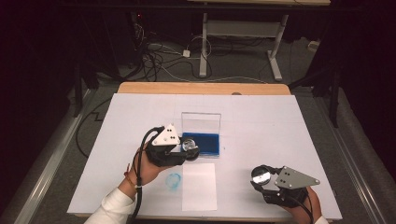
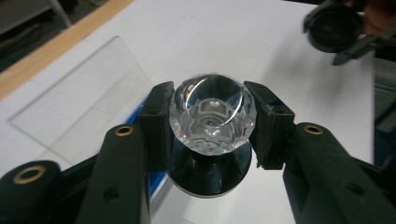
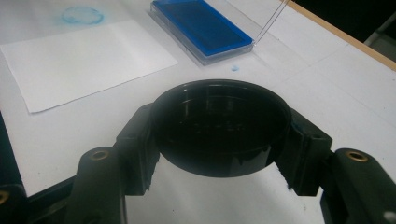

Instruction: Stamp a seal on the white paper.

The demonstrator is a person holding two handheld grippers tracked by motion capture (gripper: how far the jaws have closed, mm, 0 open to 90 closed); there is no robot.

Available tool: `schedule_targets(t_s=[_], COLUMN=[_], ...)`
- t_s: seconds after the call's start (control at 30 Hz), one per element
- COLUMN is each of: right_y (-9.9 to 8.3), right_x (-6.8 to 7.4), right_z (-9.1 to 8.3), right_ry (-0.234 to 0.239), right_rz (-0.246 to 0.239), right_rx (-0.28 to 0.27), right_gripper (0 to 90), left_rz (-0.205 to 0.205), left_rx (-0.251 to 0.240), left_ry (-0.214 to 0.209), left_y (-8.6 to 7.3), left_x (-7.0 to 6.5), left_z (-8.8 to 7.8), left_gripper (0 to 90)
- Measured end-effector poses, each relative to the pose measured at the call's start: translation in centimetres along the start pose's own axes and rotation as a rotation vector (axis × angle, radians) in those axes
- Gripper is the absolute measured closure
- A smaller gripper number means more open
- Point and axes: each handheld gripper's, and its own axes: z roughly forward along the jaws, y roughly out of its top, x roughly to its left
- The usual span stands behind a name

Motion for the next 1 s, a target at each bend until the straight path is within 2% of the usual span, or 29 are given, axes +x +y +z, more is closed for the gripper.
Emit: schedule_targets(t_s=[0.43, 0.8, 1.0], right_y=[-0.1, -0.1, -0.1], right_x=[0.0, 0.0, 0.0], right_z=[-0.1, -0.3, -0.3], right_ry=[-0.008, -0.009, -0.008], right_rz=[0.001, 0.001, 0.000], right_rx=[0.000, -0.006, -0.007], right_gripper=[38.5, 38.5, 38.5], left_rz=[0.068, 0.096, 0.104], left_rx=[0.027, 0.024, 0.047], left_ry=[-0.057, -0.091, -0.103], left_y=[-0.8, -1.1, -1.7], left_x=[-2.4, -3.8, -4.4], left_z=[0.4, 0.3, 0.6], left_gripper=[54.1, 54.1, 54.0])
